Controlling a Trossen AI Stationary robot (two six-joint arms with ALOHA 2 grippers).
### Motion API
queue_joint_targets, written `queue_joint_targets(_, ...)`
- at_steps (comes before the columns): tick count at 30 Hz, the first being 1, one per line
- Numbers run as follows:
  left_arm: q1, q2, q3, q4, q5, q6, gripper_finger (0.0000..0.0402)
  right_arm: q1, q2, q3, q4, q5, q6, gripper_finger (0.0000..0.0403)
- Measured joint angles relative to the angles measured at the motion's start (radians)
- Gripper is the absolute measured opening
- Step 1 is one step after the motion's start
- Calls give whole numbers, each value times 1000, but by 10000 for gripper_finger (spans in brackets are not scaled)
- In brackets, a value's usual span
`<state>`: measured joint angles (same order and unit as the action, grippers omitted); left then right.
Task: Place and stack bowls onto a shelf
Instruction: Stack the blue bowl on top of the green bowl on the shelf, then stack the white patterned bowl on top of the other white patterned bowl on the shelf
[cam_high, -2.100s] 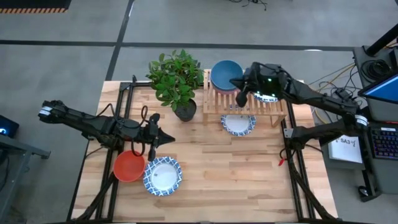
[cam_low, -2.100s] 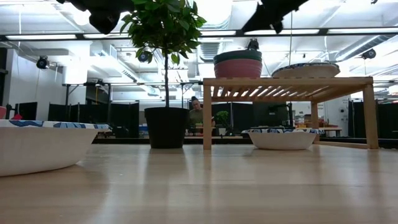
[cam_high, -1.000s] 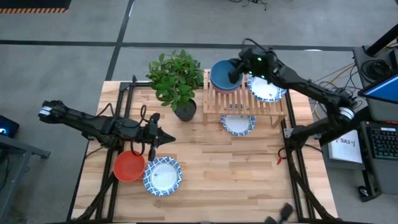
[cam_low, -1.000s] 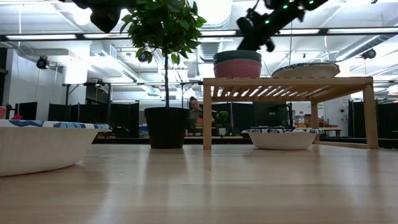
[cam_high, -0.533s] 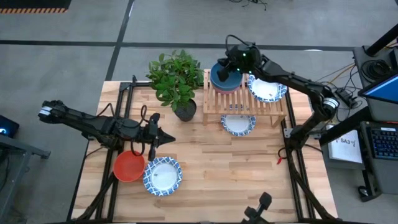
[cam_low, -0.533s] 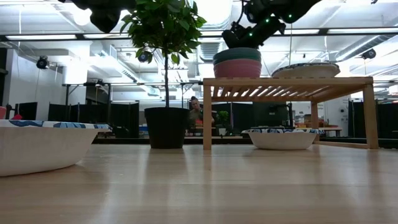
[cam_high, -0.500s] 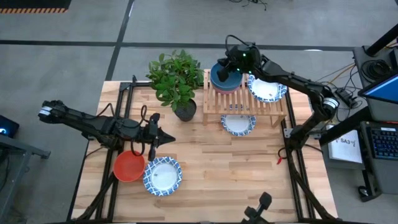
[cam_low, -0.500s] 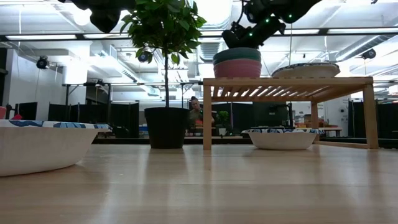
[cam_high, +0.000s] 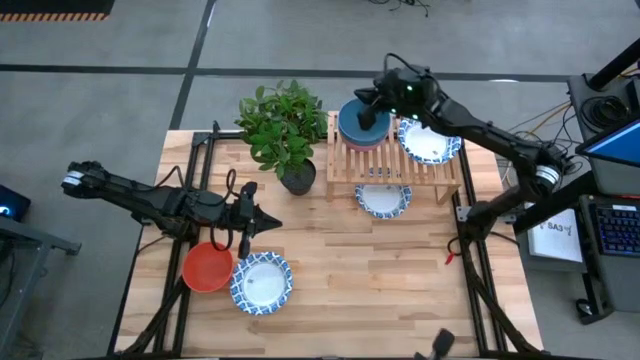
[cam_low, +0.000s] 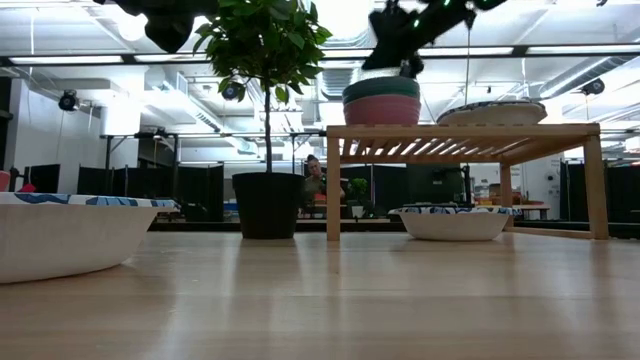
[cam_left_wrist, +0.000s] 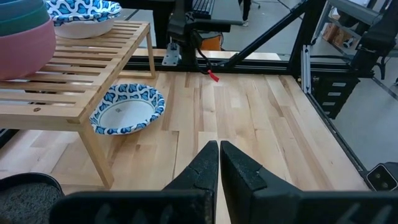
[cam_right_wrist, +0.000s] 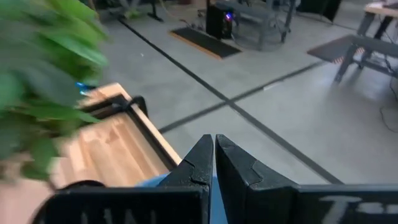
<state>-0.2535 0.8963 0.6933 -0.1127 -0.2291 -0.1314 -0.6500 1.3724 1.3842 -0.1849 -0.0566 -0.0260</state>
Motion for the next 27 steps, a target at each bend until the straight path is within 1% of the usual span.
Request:
queue_joint_targets(5,0,0,0,7,0,-5,0,93,-92,-11,-84,0,12,9)
queue_joint_targets(13,0,0,0,8,0,-14,0,334,-192,-12,-297,4,64,9)
queue_joint_targets(18,0,0,0,8,0,-16,0,488,-203,-12,-446,4,105,9)
queue_joint_targets(23,0,0,0,8,0,-16,0,654,-180,-20,-606,6,86,9)
queue_joint_targets(25,0,0,0,8,0,-16,0,718,-168,-38,-633,9,104,9)
queue_joint_targets(27,0,0,0,8,0,-16,0,772,-161,-68,-639,41,133,9)
